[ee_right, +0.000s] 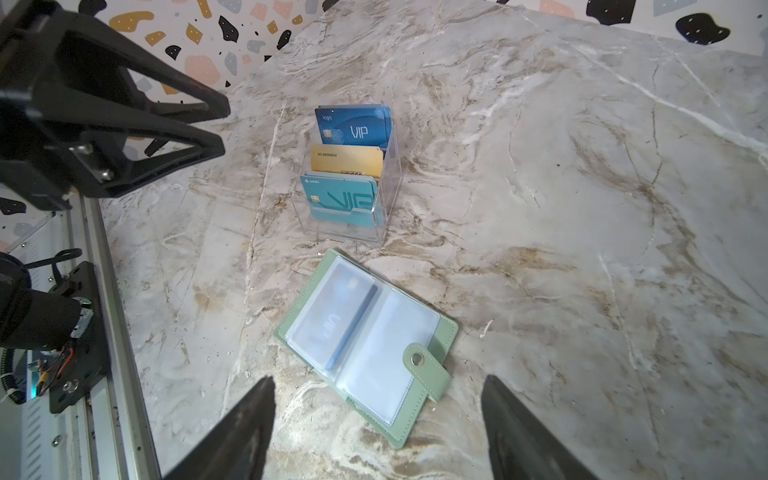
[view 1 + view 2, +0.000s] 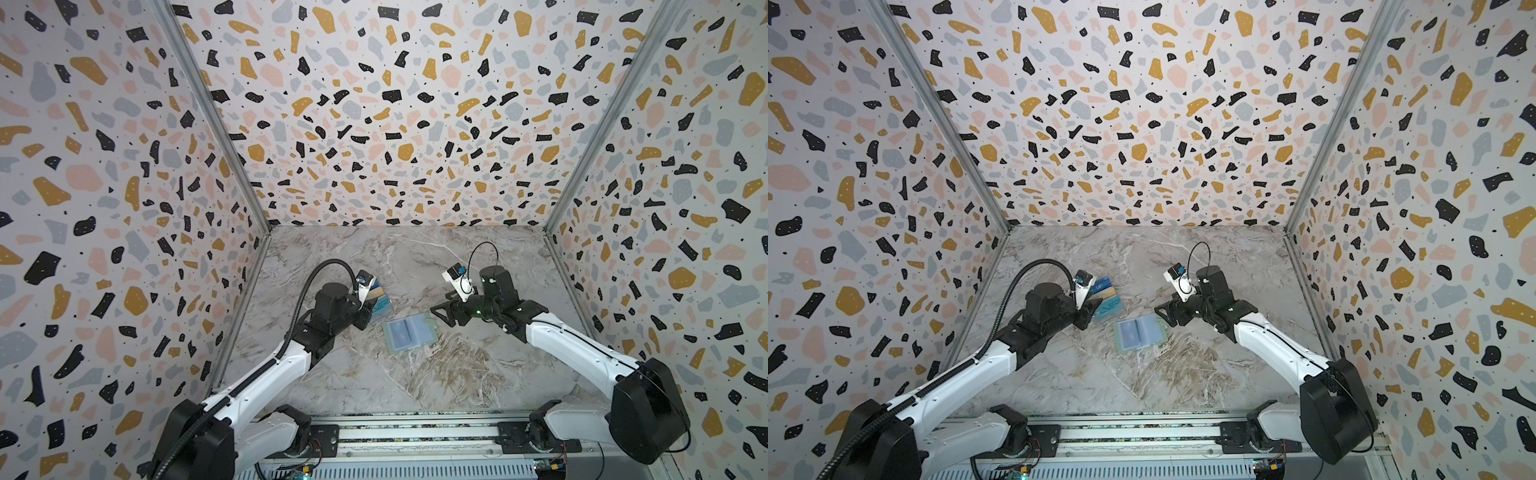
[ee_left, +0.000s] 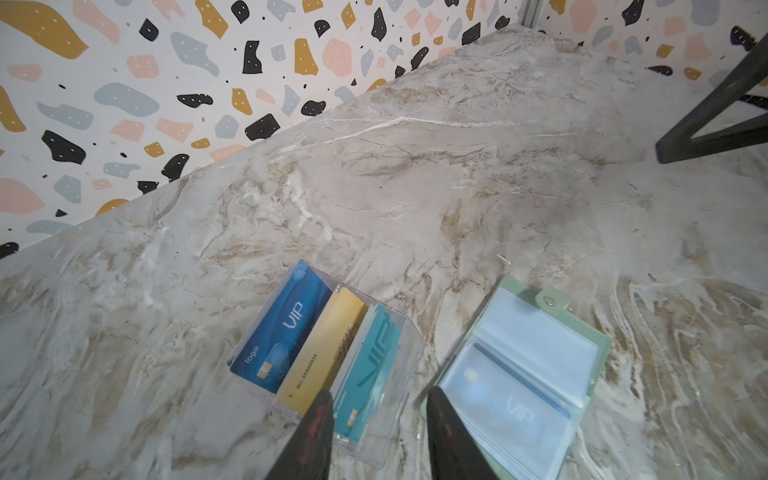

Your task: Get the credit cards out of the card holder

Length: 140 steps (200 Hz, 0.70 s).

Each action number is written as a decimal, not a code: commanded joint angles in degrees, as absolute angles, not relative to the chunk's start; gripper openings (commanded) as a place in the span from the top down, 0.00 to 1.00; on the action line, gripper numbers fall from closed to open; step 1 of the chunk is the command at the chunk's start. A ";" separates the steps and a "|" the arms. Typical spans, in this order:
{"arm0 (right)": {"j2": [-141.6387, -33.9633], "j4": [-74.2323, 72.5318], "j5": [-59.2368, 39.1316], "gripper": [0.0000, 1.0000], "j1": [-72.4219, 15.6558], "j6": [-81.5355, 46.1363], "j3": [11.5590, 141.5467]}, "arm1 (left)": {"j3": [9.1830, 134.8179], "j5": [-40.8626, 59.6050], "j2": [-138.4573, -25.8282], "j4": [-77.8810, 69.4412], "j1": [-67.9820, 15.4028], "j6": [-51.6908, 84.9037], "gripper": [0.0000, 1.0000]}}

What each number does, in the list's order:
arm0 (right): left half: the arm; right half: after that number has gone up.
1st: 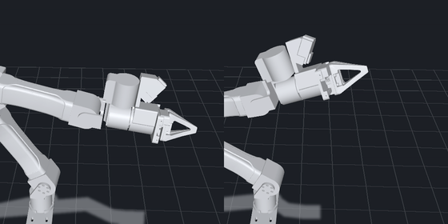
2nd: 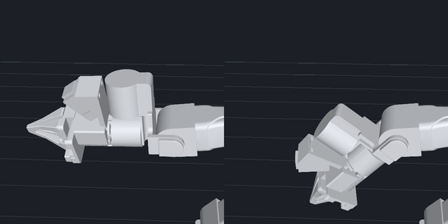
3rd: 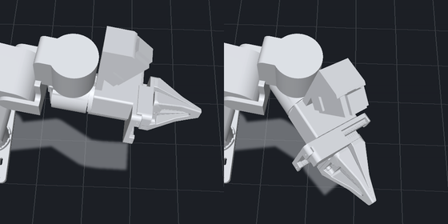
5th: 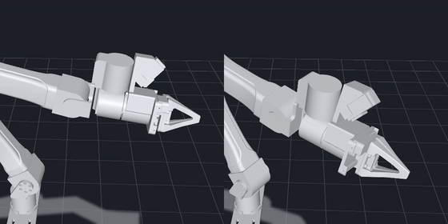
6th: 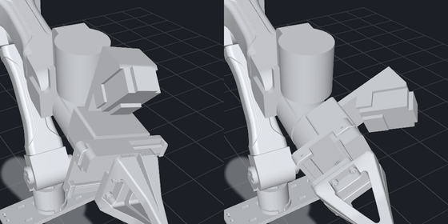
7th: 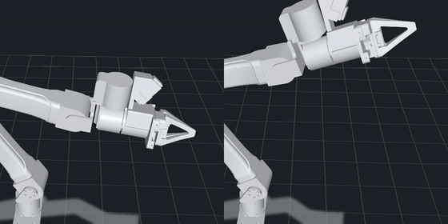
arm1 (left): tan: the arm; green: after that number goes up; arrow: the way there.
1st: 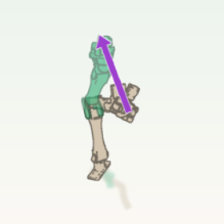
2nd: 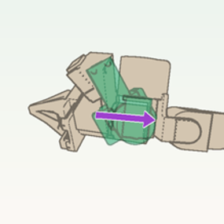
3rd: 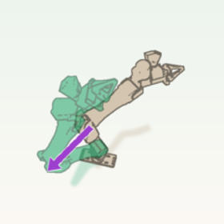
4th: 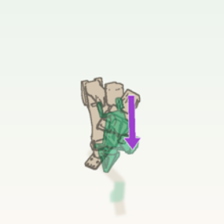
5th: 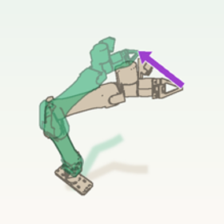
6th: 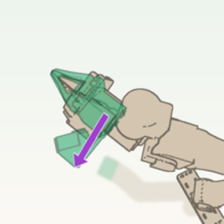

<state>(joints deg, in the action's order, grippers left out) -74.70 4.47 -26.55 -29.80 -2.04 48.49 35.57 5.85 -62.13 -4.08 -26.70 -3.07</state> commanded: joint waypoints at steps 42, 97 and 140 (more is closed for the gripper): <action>-77.85 6.81 -22.71 0.22 -32.01 -1.85 52.98 | 31.45 7.23 -60.37 -2.33 -30.05 10.72 0.65; -80.97 8.53 -18.98 0.24 -34.18 -2.22 55.15 | 29.27 10.14 -63.28 -5.12 -32.24 14.66 0.70; -83.29 9.28 -16.41 0.25 -36.96 -2.71 56.02 | 28.23 11.45 -67.75 -8.97 -34.58 17.03 0.77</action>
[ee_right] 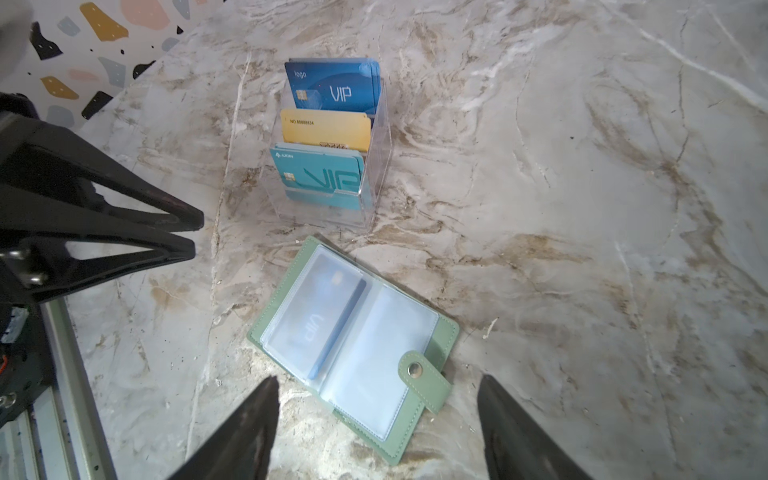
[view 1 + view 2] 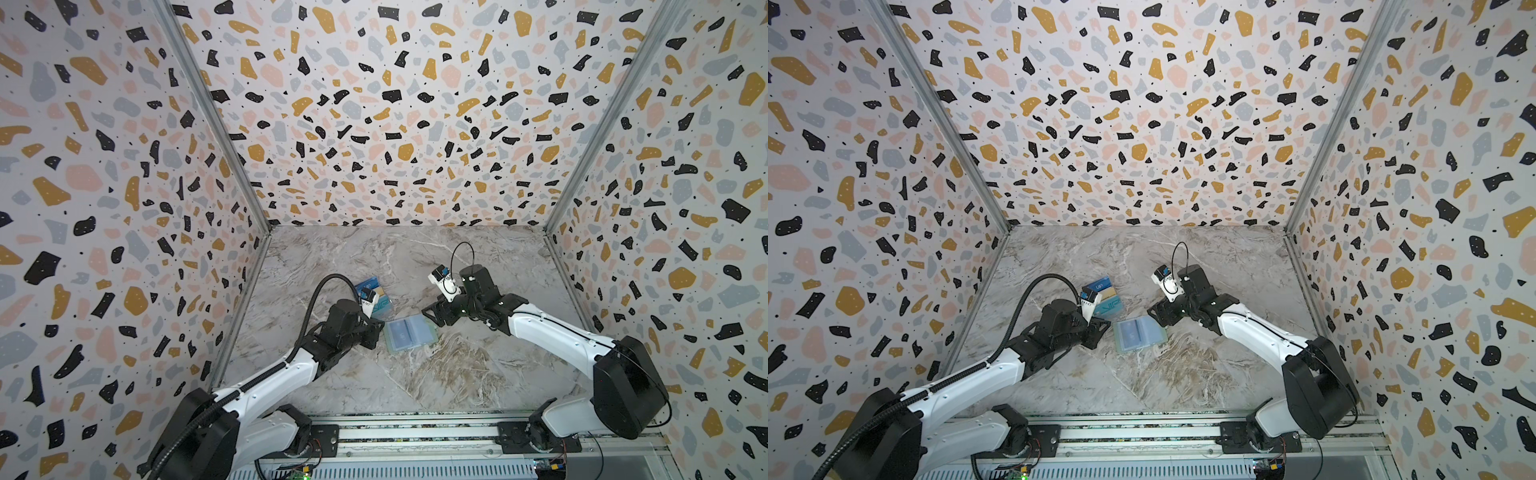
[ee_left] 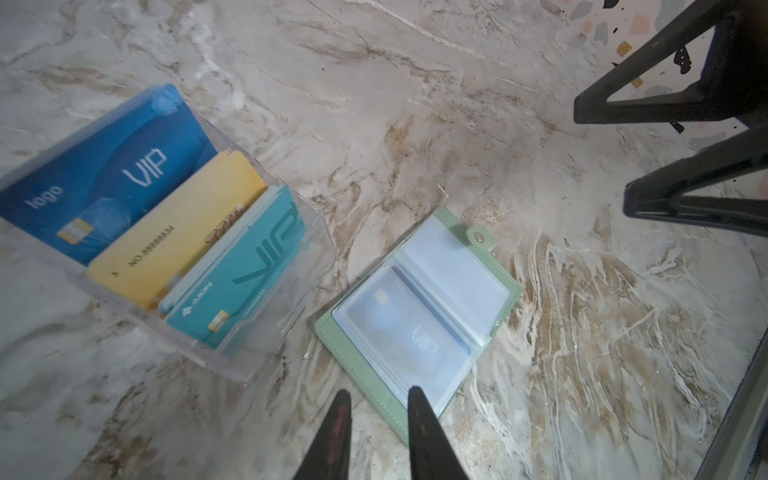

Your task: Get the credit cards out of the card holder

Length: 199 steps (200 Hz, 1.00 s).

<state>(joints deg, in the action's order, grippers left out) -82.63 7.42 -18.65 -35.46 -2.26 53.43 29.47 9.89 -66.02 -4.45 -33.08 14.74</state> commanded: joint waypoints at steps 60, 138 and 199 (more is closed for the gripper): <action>-86.61 9.31 -13.80 0.27 -40.85 -4.12 56.96 | 26.23 8.57 -72.34 -13.55 -36.50 20.04 0.94; -90.14 7.14 -11.76 0.28 -44.41 -7.30 57.07 | 24.01 11.54 -79.89 -22.38 -37.79 22.08 0.98; -92.01 5.59 -8.22 0.30 -47.17 -9.44 56.84 | 23.86 11.44 -83.37 -22.99 -37.75 22.15 1.00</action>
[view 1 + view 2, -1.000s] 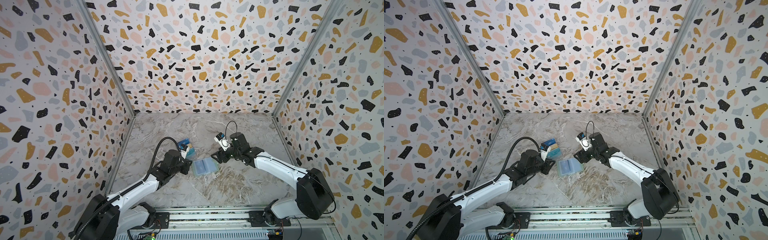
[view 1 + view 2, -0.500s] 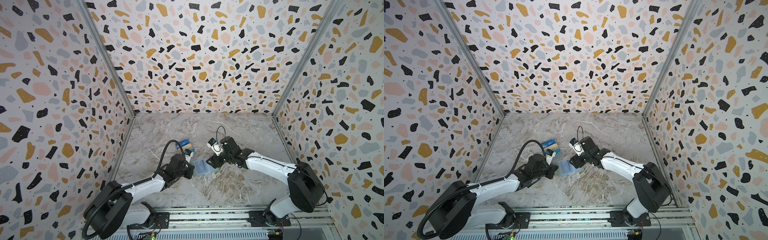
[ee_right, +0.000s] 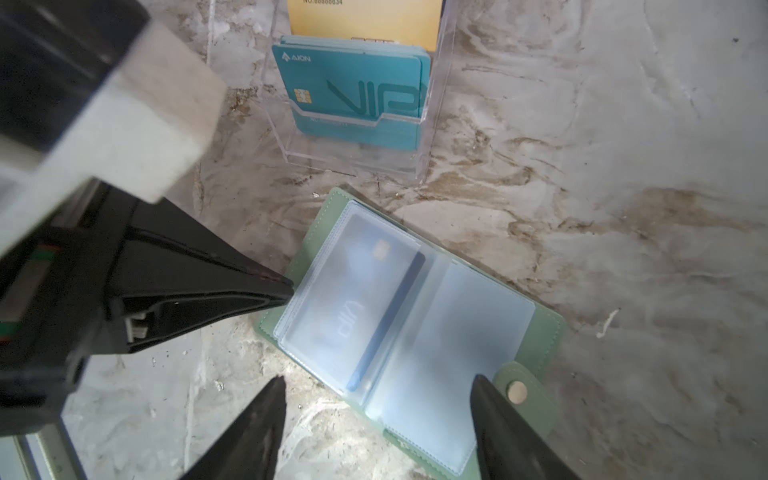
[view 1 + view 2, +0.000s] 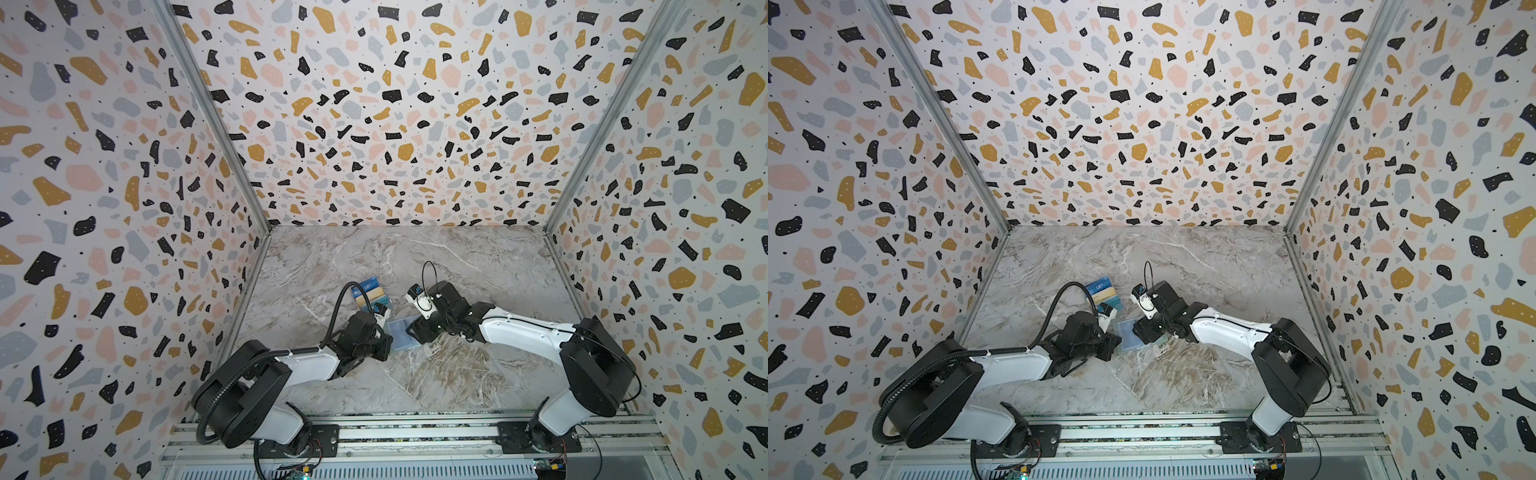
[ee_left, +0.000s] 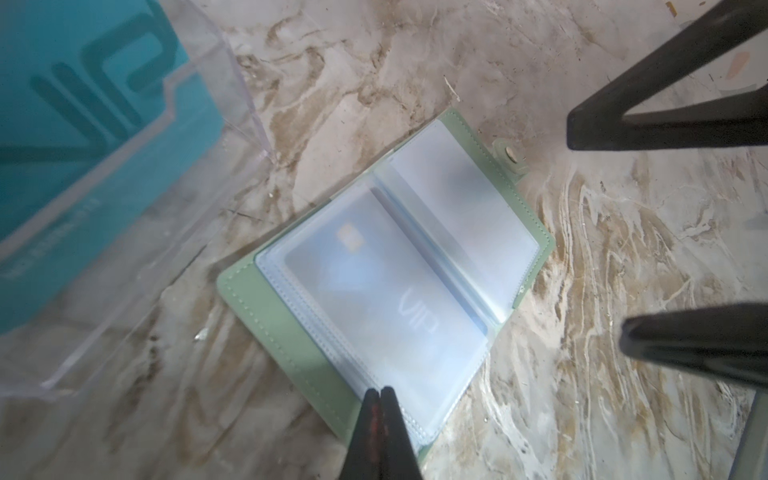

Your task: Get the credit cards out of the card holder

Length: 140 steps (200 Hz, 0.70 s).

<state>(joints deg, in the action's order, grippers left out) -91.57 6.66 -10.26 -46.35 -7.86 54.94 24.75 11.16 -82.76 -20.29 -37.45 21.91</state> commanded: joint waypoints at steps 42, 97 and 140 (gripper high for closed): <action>-93.40 4.98 -7.60 0.30 -48.19 -10.02 57.29 | 23.58 11.50 -85.05 -22.94 -37.80 22.31 1.00; -95.27 4.75 -5.90 0.31 -49.82 -10.32 58.16 | 23.12 10.67 -85.68 -22.50 -37.78 22.75 1.00; -96.25 4.07 -3.23 0.30 -51.16 -10.87 58.75 | 22.81 11.05 -86.12 -22.50 -37.79 22.93 1.00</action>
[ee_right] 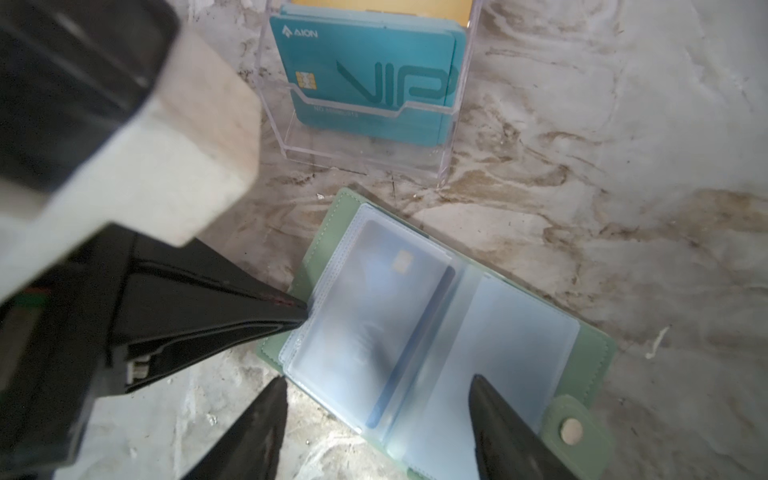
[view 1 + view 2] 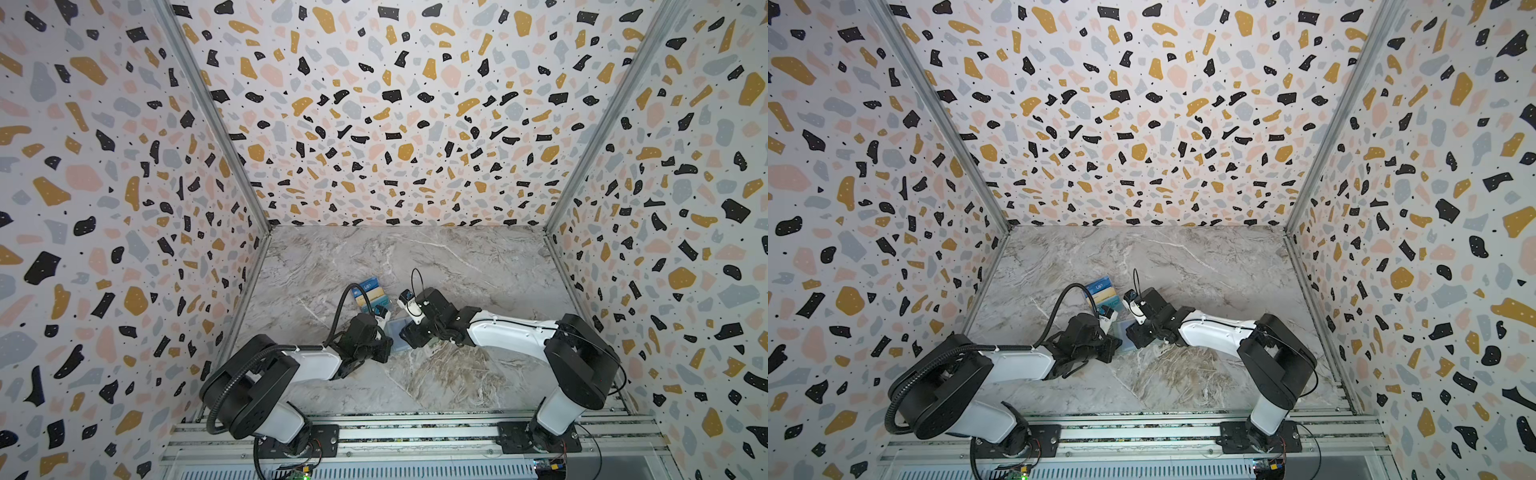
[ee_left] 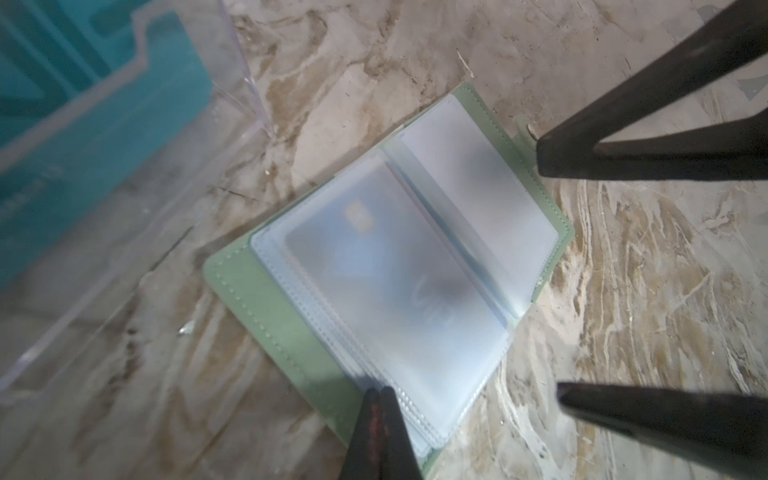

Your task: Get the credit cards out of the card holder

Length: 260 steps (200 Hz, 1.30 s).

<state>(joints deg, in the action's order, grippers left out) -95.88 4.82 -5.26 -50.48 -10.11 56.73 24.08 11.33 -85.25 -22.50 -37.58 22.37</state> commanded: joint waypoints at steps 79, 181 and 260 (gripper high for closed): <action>-99.55 3.76 -3.62 0.33 -52.34 -10.89 60.28 | 21.80 11.95 -84.11 -22.76 -37.78 23.47 1.00; -103.59 3.69 -3.12 0.34 -53.42 -11.16 61.00 | 21.27 12.20 -85.27 -23.81 -37.79 23.66 1.00; -106.19 5.37 -0.08 0.34 -54.55 -11.06 61.44 | 20.30 11.81 -85.09 -24.08 -37.79 23.99 1.00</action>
<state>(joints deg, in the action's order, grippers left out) -104.90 3.70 -1.85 -53.84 -10.72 59.61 21.67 11.57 -84.60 -25.76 -37.58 23.66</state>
